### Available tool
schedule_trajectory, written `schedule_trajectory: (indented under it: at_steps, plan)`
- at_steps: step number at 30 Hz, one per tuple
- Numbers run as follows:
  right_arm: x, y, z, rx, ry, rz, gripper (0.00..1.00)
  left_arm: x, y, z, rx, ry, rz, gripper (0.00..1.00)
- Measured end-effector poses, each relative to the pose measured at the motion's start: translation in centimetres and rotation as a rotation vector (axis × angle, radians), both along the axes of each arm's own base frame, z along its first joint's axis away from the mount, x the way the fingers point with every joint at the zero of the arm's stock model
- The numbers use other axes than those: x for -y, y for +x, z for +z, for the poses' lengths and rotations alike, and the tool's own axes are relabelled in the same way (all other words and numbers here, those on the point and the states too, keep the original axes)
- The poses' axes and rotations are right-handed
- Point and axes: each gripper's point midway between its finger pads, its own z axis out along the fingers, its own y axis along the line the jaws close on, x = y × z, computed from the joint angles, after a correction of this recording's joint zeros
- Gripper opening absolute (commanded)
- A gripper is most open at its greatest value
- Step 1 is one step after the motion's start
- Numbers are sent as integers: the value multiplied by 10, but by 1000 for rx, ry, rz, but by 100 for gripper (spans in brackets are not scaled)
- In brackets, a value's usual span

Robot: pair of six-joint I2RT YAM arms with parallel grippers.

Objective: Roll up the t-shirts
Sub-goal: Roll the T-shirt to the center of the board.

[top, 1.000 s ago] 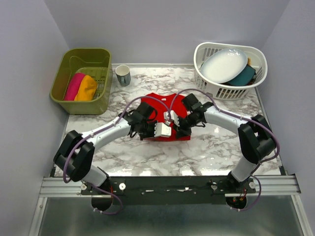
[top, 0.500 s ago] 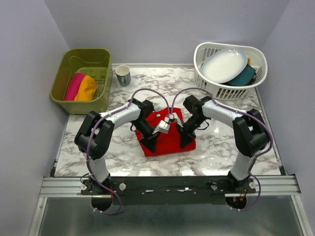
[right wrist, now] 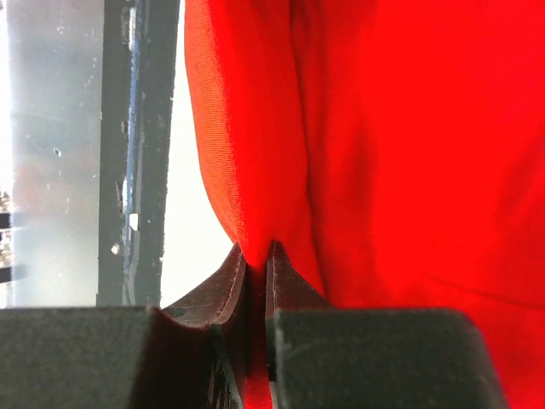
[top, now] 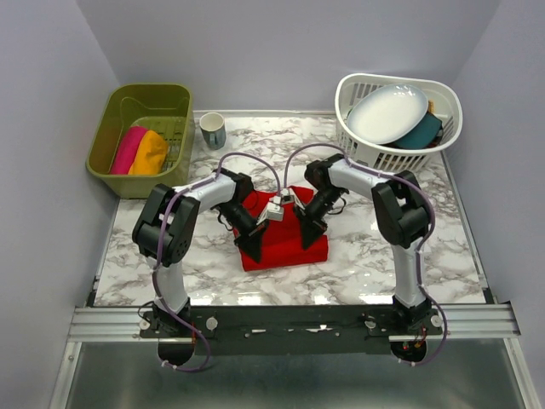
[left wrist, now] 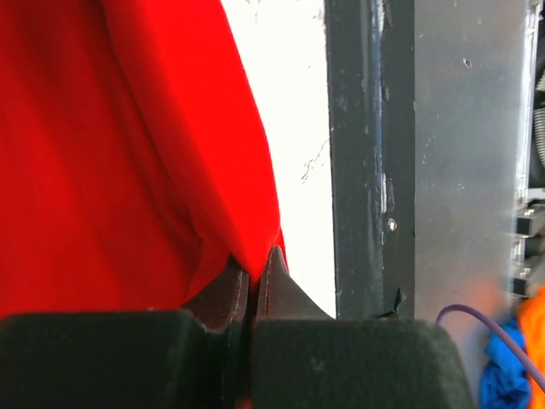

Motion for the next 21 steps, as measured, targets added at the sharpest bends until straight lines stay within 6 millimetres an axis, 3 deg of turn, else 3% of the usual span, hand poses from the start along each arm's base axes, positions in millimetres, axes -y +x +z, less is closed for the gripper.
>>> schedule_trajectory:
  at_steps: [8,13,21]
  plan:
    - [-9,17,-23,-67,-30,3,4,-5,11,-21,-78,48,71,2]
    - [-13,24,-29,-105,-70,-22,4,-8,18,-28,-108,67,111,21]
    - [-16,27,-33,-145,-124,-58,4,-24,29,-32,-87,148,168,36]
